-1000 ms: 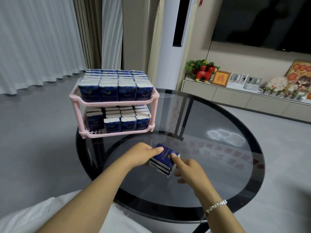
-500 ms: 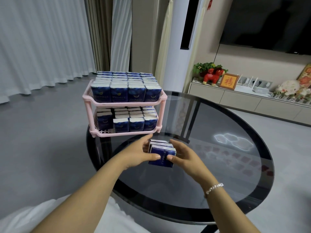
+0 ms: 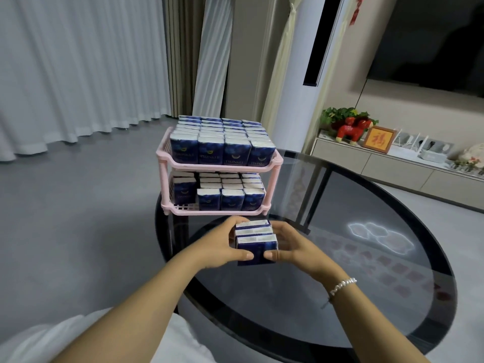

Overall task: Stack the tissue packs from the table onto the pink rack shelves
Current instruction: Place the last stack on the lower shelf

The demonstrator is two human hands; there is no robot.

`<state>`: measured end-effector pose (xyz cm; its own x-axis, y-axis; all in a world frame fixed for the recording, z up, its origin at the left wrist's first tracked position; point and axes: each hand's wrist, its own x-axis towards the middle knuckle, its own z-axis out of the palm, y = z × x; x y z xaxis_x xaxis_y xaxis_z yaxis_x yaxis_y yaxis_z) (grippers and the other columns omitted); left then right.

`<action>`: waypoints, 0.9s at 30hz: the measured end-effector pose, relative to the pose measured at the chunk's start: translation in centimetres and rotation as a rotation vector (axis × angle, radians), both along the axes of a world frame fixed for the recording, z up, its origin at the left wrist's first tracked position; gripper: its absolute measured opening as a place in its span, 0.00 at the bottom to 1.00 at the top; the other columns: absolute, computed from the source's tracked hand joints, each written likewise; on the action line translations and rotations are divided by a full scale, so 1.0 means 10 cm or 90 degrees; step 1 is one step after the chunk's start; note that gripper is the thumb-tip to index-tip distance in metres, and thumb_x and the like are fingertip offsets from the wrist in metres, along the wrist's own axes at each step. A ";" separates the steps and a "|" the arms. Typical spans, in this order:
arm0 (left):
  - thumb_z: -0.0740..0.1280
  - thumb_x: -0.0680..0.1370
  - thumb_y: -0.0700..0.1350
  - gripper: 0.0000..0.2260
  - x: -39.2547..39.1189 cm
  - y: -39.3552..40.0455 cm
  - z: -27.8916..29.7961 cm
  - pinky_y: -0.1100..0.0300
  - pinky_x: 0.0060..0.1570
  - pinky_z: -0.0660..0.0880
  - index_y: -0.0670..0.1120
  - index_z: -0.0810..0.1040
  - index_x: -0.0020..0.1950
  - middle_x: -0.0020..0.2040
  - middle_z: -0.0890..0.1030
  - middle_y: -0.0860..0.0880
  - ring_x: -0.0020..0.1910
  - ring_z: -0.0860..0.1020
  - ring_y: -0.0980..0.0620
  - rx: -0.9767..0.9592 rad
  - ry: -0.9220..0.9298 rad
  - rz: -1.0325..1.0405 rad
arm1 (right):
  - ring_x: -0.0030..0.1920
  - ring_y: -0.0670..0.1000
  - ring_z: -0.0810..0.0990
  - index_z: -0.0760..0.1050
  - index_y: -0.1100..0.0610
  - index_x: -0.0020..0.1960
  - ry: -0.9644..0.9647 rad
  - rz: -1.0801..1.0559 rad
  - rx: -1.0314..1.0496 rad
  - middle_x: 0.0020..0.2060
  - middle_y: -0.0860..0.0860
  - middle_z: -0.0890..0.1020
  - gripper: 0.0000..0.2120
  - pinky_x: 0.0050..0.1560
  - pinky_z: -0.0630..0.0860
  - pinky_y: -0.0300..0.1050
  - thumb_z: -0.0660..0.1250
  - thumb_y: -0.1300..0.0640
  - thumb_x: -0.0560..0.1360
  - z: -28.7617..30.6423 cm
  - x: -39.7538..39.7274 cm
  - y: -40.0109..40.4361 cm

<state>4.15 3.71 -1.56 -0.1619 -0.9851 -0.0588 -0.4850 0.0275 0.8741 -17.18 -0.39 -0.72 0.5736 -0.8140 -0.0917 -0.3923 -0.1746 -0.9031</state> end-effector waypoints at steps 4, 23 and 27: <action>0.76 0.70 0.42 0.30 0.21 0.04 0.07 0.56 0.64 0.73 0.56 0.66 0.66 0.59 0.77 0.58 0.60 0.76 0.60 -0.026 0.079 0.044 | 0.63 0.46 0.75 0.67 0.50 0.65 -0.047 0.052 0.008 0.62 0.45 0.76 0.33 0.65 0.71 0.53 0.76 0.50 0.64 0.22 0.24 -0.06; 0.78 0.67 0.45 0.33 1.14 0.04 -0.22 0.68 0.55 0.66 0.43 0.66 0.67 0.65 0.68 0.46 0.57 0.71 0.53 -0.161 0.034 0.489 | 0.67 0.45 0.67 0.62 0.53 0.72 0.153 0.115 -0.323 0.68 0.48 0.68 0.37 0.63 0.63 0.34 0.75 0.52 0.68 0.44 1.72 -0.49; 0.76 0.69 0.48 0.42 1.24 -0.11 -0.22 0.63 0.66 0.59 0.48 0.56 0.76 0.73 0.61 0.49 0.71 0.64 0.51 -0.140 0.057 0.420 | 0.69 0.47 0.68 0.63 0.56 0.72 0.168 0.134 -0.367 0.69 0.49 0.70 0.37 0.68 0.64 0.40 0.75 0.55 0.68 0.44 1.91 -0.62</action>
